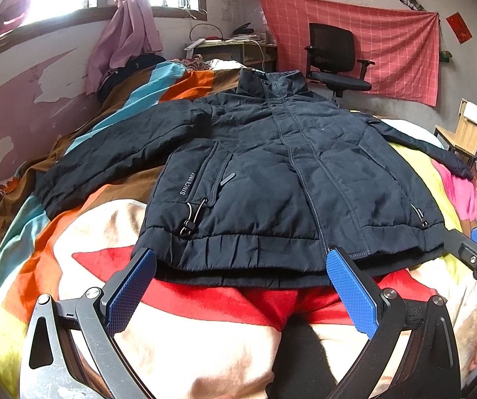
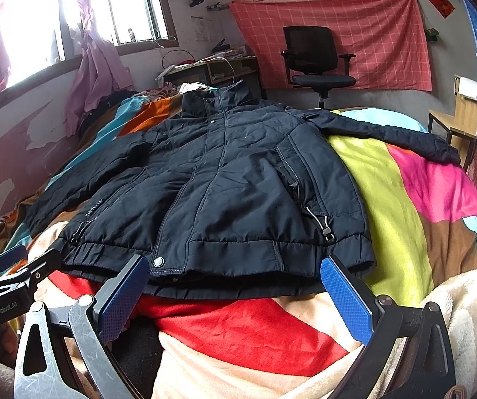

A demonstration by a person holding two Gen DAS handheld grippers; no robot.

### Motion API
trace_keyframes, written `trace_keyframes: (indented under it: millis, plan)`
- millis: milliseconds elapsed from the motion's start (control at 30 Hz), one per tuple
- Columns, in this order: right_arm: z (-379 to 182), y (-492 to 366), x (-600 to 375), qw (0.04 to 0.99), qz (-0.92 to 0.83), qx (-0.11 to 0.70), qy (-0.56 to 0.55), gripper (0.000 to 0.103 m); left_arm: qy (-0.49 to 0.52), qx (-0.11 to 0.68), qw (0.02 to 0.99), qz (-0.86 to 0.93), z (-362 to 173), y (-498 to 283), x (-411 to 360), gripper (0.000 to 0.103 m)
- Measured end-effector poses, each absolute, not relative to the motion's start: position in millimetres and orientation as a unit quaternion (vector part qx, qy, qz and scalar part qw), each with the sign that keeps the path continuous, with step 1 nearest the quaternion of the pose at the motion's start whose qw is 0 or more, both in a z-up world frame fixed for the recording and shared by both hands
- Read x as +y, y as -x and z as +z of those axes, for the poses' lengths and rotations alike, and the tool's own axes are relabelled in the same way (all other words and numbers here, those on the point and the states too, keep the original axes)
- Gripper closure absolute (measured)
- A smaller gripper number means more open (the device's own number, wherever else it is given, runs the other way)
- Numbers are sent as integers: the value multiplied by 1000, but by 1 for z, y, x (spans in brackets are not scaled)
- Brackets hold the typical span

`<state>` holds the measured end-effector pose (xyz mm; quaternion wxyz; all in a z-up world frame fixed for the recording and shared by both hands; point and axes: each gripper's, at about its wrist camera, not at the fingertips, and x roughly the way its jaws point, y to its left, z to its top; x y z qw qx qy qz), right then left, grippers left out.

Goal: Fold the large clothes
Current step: 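Grasp the jacket sleeve cuff with the right gripper and lift it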

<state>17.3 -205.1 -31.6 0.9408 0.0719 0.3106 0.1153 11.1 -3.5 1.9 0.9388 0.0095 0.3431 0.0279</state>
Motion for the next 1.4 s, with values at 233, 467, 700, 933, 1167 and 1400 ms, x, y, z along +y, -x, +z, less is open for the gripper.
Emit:
trace_keyframes:
  millis: [233,467,700,933,1167,1400]
  plan:
    - [-25,-25,-218,937,110,316,-102,0,-18,355,934,24,16,-36,-7,2]
    - [-12,-53,-241,944,60,296,-131,0,-29,383,923,1,36,-81,-19,2]
    - [14,-111,-273,961,12,243,-133,0,-63,411,909,-22,65,-148,-37,2]
    - [23,-177,-328,954,-49,245,-168,0,-79,413,906,-53,86,-224,-48,2]
    - [-1,-225,-398,930,-129,285,-190,0,-79,420,896,-120,59,-321,-67,2]
    - [-46,-275,-462,895,-233,297,-239,0,-12,469,868,-163,-9,-415,-72,3]
